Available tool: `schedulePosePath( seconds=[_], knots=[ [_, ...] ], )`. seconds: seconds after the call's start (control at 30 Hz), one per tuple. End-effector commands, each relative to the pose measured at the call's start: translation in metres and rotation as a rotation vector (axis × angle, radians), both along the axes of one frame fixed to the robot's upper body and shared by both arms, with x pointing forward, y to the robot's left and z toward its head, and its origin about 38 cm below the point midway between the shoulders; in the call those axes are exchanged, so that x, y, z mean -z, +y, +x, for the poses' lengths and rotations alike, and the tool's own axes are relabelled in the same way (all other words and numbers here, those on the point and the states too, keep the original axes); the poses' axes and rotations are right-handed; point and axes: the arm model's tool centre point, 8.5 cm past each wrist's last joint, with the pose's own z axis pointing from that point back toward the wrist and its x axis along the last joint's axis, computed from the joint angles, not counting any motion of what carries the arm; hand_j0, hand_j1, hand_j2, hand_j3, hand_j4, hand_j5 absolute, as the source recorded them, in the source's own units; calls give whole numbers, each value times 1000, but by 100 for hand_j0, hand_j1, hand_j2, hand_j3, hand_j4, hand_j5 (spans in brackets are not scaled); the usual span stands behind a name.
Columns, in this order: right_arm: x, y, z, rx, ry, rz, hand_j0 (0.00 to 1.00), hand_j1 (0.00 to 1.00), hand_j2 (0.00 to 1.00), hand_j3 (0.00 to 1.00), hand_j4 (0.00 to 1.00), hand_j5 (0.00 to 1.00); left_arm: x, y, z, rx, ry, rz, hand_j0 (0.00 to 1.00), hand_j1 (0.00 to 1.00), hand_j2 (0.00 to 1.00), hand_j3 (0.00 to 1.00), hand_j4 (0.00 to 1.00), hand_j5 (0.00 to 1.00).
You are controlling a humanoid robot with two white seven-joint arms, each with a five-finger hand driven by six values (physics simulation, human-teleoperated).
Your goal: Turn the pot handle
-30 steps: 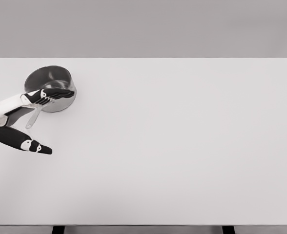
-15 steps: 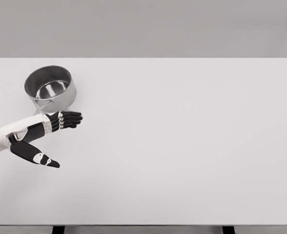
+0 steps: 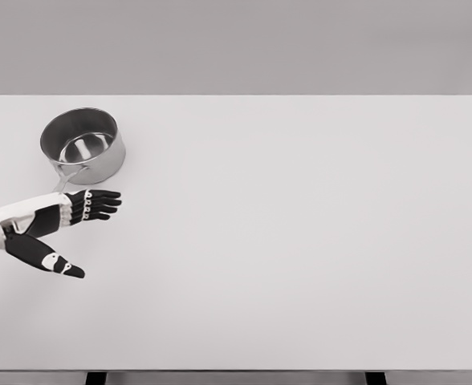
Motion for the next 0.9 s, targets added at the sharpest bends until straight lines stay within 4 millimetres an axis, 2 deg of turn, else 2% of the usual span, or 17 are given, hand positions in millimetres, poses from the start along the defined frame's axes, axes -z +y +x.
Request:
schedulePosePath(
  seconds=[0.0,0.27,0.87],
  knots=[
    [0,0,0,-1,0,-1,100,100,100,100,100,100,-1,3,1,-10,5,3,100,100,100,100,100,100],
    [0,0,0,-1,0,1,100,100,100,100,100,100,8,26,7,-83,43,45,100,100,100,100,100,100],
    [0,0,0,1,-1,1,100,100,100,100,100,100,9,48,8,-116,54,145,100,100,100,100,100,100]
  ],
)
